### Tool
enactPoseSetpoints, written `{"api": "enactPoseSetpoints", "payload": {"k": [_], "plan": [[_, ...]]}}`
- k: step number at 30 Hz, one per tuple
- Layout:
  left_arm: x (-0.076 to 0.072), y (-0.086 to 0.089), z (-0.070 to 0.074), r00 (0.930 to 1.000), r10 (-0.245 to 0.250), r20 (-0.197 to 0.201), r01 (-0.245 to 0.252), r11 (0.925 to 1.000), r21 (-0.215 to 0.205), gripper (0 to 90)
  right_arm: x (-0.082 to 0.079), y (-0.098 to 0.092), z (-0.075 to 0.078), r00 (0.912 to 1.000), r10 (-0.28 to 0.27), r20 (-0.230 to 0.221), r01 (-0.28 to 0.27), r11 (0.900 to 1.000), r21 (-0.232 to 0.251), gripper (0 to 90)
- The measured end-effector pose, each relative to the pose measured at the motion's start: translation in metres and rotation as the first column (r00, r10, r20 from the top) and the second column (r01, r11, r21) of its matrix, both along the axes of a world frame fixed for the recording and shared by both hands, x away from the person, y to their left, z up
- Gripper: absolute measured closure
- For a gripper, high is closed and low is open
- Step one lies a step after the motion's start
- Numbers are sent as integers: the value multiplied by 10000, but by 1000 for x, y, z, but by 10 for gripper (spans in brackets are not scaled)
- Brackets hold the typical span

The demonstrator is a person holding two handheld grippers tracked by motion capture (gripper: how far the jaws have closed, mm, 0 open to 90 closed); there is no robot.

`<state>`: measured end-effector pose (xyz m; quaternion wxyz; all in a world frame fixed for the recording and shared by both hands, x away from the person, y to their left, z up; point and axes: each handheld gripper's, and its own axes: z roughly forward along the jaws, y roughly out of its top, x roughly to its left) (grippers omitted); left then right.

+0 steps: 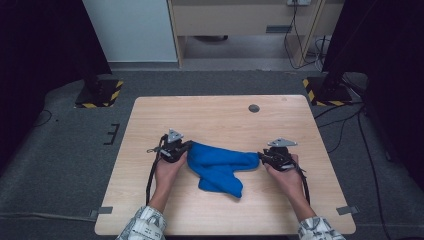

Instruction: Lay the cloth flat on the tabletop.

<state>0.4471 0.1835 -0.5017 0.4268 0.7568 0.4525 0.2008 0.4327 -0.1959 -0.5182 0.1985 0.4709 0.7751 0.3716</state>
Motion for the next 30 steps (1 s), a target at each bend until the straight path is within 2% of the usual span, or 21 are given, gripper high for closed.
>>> {"api": "enactPoseSetpoints", "payload": {"k": [1, 3, 8, 11, 19, 23, 26, 30], "plan": [[0, 3, 1, 10000, 9, -62, -10, 9996, -272, 859, 3, 1, -1, 10000, -19, -37, 19, 10000, 37, 652], [0, 4, 0, 9999, -84, -133, 83, 9999, -138, 848, 10, 5, -3, 9998, -26, -181, 27, 10000, 54, 623], [0, 3, -1, 9999, -94, -134, 92, 9998, -154, 845, 30, 11, -4, 9994, -161, -311, 168, 9996, 215, 597], [0, 2, -3, 9997, -144, -210, 144, 9999, -26, 859, 35, 15, -7, 9984, -121, -551, 128, 9998, 133, 568], [1, 3, -8, 9991, -34, -432, 34, 10000, -6, 871, 30, 20, -9, 9974, 139, -714, -139, 9999, 7, 447], [1, 3, -8, 9991, -24, -420, 27, 10000, 58, 871, 29, 24, -13, 9975, 257, -652, -291, 9982, -523, 403], [1, 6, -8, 9992, 37, -402, -34, 10000, 87, 871, 26, 25, -10, 9968, 440, -673, -473, 9977, -479, 375], [1, 8, -10, 9989, 133, -455, -128, 9999, 107, 871, 20, 25, -8, 9971, 539, -531, -556, 9980, -305, 382]]}}
